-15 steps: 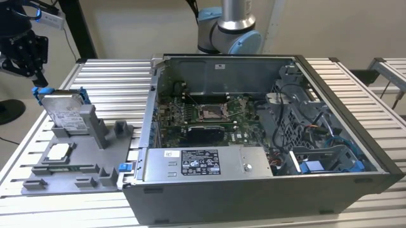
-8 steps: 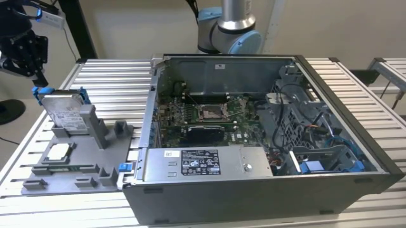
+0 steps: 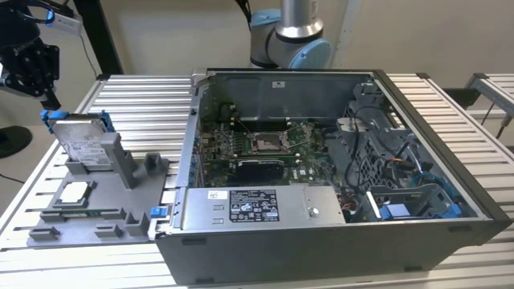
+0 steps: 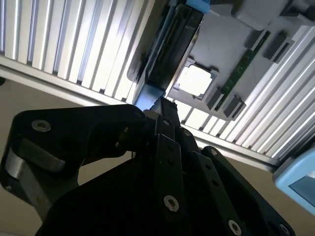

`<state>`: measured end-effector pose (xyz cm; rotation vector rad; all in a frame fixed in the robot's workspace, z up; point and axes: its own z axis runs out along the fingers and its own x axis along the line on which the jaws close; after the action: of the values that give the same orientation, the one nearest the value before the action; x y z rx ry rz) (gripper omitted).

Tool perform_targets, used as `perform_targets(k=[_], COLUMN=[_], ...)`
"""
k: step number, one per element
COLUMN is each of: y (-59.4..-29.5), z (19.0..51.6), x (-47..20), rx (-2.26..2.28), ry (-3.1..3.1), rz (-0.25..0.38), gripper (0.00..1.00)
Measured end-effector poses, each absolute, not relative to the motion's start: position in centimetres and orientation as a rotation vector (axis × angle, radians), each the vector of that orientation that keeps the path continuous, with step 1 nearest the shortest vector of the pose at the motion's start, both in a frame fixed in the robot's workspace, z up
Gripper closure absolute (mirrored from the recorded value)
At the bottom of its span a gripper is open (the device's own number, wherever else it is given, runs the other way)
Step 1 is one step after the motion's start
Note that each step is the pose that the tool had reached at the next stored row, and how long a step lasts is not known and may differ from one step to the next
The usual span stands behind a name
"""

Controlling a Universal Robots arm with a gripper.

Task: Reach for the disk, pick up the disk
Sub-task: 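Pick up the disk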

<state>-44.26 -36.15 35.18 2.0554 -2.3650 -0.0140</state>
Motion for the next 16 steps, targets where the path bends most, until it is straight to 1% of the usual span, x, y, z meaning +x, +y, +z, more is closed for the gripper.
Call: perform_targets(k=[16], y=[-36.15], z=[35.18], x=[-44.3], rx=[2.057], ry=[-2.363], rz=[-0.014], gripper=[1.0])
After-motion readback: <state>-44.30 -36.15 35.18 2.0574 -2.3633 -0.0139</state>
